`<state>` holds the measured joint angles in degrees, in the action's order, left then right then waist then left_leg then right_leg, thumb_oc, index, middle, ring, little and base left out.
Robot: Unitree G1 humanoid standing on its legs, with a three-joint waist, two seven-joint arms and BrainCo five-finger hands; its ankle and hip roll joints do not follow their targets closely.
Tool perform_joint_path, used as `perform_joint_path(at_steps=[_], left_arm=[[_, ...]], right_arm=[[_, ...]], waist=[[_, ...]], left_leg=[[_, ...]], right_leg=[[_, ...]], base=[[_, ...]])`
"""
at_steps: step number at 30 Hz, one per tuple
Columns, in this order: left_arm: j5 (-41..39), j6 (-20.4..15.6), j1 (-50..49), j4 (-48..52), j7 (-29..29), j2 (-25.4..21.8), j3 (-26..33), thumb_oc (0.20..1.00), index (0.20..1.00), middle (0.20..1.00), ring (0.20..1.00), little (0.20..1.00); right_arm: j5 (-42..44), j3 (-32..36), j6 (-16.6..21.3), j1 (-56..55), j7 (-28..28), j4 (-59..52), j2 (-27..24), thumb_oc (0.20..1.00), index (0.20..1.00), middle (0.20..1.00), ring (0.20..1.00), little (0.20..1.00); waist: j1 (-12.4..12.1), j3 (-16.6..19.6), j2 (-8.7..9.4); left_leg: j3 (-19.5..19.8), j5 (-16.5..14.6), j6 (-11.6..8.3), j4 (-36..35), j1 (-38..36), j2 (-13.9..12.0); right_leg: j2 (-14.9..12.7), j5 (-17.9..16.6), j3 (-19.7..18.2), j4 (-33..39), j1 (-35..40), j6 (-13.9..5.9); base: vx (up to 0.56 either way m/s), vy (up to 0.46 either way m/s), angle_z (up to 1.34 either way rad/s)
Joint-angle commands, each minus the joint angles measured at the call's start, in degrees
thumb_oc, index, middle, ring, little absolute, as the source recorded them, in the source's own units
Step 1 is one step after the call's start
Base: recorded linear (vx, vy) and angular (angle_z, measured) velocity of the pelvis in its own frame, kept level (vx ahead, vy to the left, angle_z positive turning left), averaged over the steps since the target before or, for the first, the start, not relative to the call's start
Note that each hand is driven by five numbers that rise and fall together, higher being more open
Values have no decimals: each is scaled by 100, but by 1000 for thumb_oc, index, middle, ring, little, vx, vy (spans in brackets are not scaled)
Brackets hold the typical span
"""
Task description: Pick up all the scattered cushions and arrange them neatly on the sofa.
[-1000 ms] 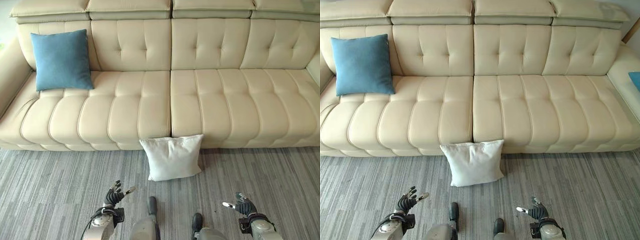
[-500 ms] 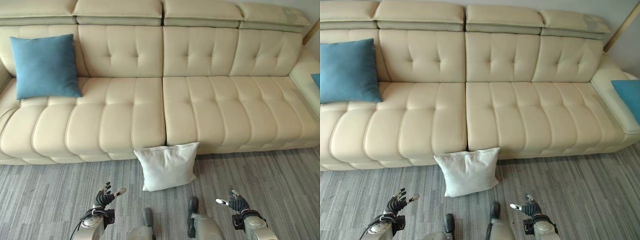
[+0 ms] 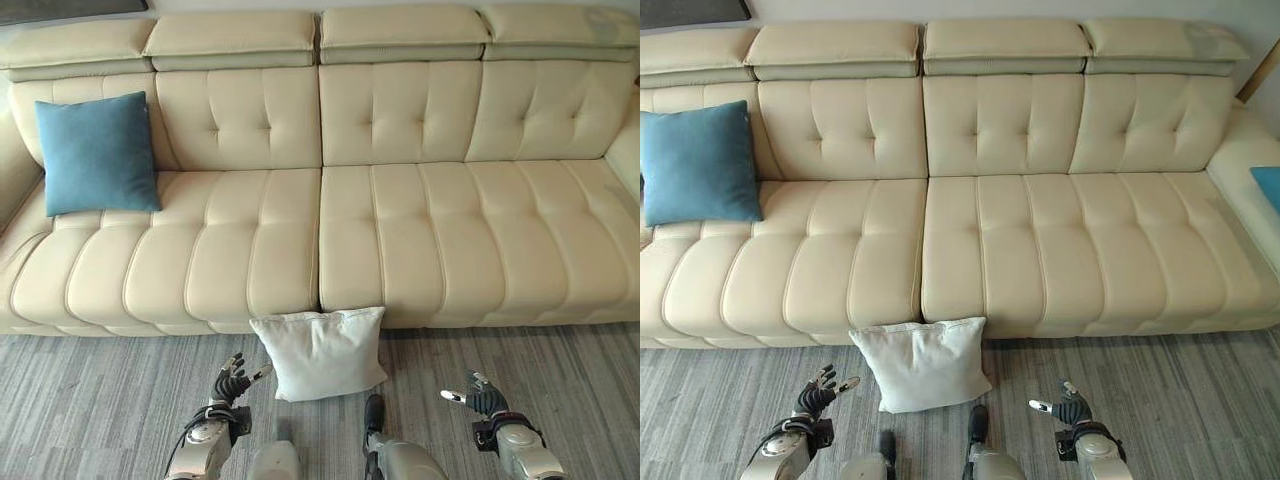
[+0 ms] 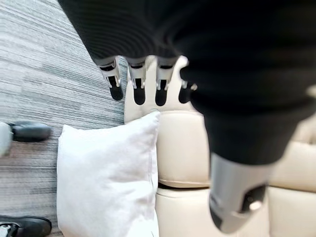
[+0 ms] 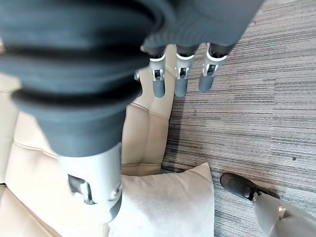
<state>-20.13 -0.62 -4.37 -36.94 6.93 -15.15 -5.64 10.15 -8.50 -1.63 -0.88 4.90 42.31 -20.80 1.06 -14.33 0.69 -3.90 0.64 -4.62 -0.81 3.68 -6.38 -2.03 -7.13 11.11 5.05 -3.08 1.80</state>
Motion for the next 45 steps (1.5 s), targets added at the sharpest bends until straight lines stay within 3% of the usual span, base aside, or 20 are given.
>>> perform_joint_path(at_steps=[1,9,10,15,19,20,25,27,32,41,45], left_arm=[[-33,-151,8,45,59,-198,73,1000,1000,1000,1000,1000],[33,-195,250,-684,98,-204,-65,1000,1000,1000,1000,1000],[48,-200,629,-1431,190,-146,-201,1000,1000,1000,1000,1000],[-110,-258,1511,-2492,480,-233,-352,1000,1000,1000,1000,1000],[-588,-347,2516,-3289,821,-698,-127,1000,1000,1000,1000,1000],[-614,-398,2691,-3297,902,-846,-138,1000,1000,1000,1000,1000],[-718,-610,3653,-3135,1167,-1496,-251,1000,1000,1000,1000,1000],[-635,-712,4164,-3008,1294,-1899,-345,1000,1000,1000,1000,1000],[-173,-743,4770,-2809,1553,-2331,-638,1000,1000,1000,1000,1000],[-254,-884,6109,-2207,1826,-2261,-1311,1000,1000,1000,1000,1000],[-802,-1284,6682,-1275,1745,-1923,-1613,1000,1000,1000,1000,1000]], right_arm=[[-47,-153,109,-37,37,-153,-82,1000,1000,1000,1000,1000],[-181,-492,83,239,73,-36,-79,1000,1000,1000,1000,1000],[-164,-687,78,607,173,506,14,1000,1000,1000,1000,1000],[149,-859,40,1598,456,1668,157,1000,1000,1000,1000,1000],[967,-608,158,2942,879,2456,55,1000,1000,1000,1000,1000],[1083,-611,209,3185,951,2513,-22,1000,1000,1000,1000,1000],[1464,-671,411,4238,1177,2530,-380,1000,1000,1000,1000,1000],[1723,-745,624,4723,1324,2147,-544,1000,1000,1000,1000,1000],[1915,-913,995,5316,1599,1241,-642,1000,1000,1000,1000,1000],[1996,-1290,1346,6276,1907,178,-535,1000,1000,1000,1000,1000],[2143,-1367,1583,6609,1917,-222,-308,1000,1000,1000,1000,1000]], waist=[[-9,32,101],[-48,-162,142],[-53,-331,173],[-94,-610,209],[-111,-972,209],[-126,-1041,196],[-125,-1325,218],[-104,-1501,245],[-48,-1542,297],[-1,-1541,297],[-4,-1507,249]], left_leg=[[-66,-139,31,179,-179,146],[-119,-236,100,128,-162,189],[-104,-283,120,256,51,194],[-57,-366,111,843,1011,188],[29,-370,77,1462,2246,224],[67,-527,31,1576,2406,216],[172,-561,-2,2097,3592,190],[234,-573,-13,2295,4233,160],[353,-653,-17,2688,5324,131],[518,-759,20,3467,6958,300],[553,-772,41,3684,7403,386]], right_leg=[[-303,1189,-44,-566,419,-564],[-344,1113,-160,-634,97,-629],[-375,1100,-210,-752,-139,-648],[-442,1085,-262,-1267,-1098,-641],[-568,1089,-197,-1894,-2299,-634],[-553,1237,-227,-2028,-2465,-673],[-656,1253,-181,-2505,-3554,-708],[-703,1266,-160,-2764,-4187,-731],[-783,1299,-154,-3181,-5238,-803],[-904,1465,-141,-4044,-6810,-860],[-941,1554,-151,-4325,-7249,-846]], base=[[90,71,-20],[-6,51,-6],[-137,28,-2],[-157,16,-2],[-90,25,4],[-22,19,11],[-59,5,12],[-47,11,20],[24,38,11],[36,23,10],[22,9,4]])
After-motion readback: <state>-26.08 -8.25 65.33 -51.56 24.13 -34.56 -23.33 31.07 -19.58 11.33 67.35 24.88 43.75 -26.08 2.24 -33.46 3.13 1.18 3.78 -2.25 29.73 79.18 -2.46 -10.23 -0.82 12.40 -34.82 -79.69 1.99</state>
